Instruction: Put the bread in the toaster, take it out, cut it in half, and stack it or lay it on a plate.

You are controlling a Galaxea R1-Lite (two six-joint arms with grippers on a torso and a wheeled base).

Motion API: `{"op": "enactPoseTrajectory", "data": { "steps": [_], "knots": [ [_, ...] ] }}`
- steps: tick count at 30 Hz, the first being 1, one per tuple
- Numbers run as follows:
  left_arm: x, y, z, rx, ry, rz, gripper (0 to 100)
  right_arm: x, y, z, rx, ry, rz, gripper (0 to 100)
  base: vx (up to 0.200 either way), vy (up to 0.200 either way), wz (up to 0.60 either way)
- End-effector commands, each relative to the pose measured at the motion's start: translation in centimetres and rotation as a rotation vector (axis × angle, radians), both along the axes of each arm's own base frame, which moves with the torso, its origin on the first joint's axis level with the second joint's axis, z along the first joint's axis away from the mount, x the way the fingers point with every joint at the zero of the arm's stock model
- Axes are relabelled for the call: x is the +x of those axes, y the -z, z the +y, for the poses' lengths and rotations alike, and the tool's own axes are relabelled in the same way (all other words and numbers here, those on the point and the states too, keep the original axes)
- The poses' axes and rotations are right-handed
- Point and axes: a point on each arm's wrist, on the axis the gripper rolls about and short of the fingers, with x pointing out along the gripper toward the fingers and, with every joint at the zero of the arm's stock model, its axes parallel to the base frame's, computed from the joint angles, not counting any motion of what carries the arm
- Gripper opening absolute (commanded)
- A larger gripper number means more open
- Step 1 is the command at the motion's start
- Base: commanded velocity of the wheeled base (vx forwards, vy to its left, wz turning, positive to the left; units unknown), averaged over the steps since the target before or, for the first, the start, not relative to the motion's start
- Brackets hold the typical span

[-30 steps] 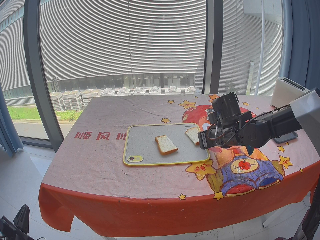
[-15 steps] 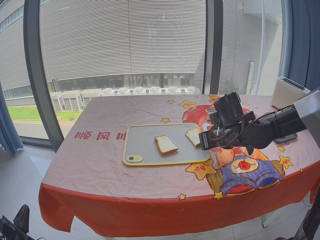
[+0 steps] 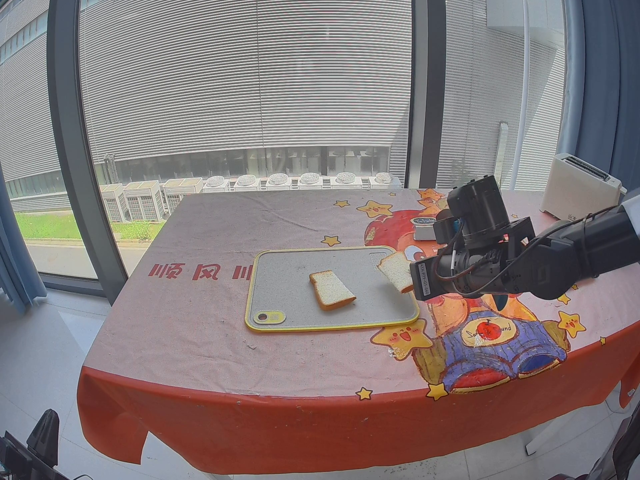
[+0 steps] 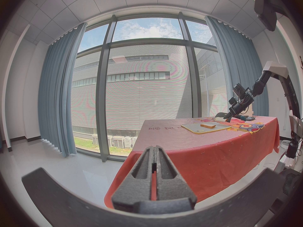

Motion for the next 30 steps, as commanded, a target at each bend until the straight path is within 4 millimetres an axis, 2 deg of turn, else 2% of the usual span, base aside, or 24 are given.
{"op": "enactPoseTrajectory", "data": {
  "steps": [1, 2, 10, 13, 15, 25, 26, 30],
  "knots": [
    [0.0, 0.5, 0.0, 0.0, 0.0, 0.001, 0, -2.1, -1.7, -0.5, 0.018, -0.017, -0.028, 0, 0.0, 0.0, 0.0],
    [0.0, 0.5, 0.0, 0.0, 0.0, 0.001, 0, -2.1, -1.7, -0.5, 0.018, -0.017, -0.028, 0, 0.0, 0.0, 0.0],
    [0.0, 0.5, 0.0, 0.0, 0.0, 0.001, 0, -6.3, -3.6, -2.0, 0.045, -0.046, -0.061, 0, 0.0, 0.0, 0.0],
    [0.0, 0.5, 0.0, 0.0, 0.0, 0.001, 0, -7.3, -3.8, -2.4, 0.047, -0.055, -0.061, 0, 0.0, 0.0, 0.0],
    [0.0, 0.5, 0.0, 0.0, 0.0, 0.001, 0, -8.7, -3.8, -3.2, 0.046, -0.06, -0.06, 0, 0.0, 0.0, 0.0],
    [0.0, 0.5, 0.0, 0.0, 0.0, 0.001, 0, -11.2, -3.7, -4.4, 0.043, -0.078, -0.058, 0, 0.0, 0.0, 0.0],
    [0.0, 0.5, 0.0, 0.0, 0.001, 0.001, 0, -12.2, -3.7, -4.8, 0.051, -0.092, -0.058, 0, 0.0, 0.0, 0.0],
    [0.0, 0.5, 0.0, 0.0, 0.0, 0.001, 0, -12.5, -3.7, -4.8, 0.052, -0.101, -0.06, 0, 0.0, 0.0, 0.0]
  ]
}}
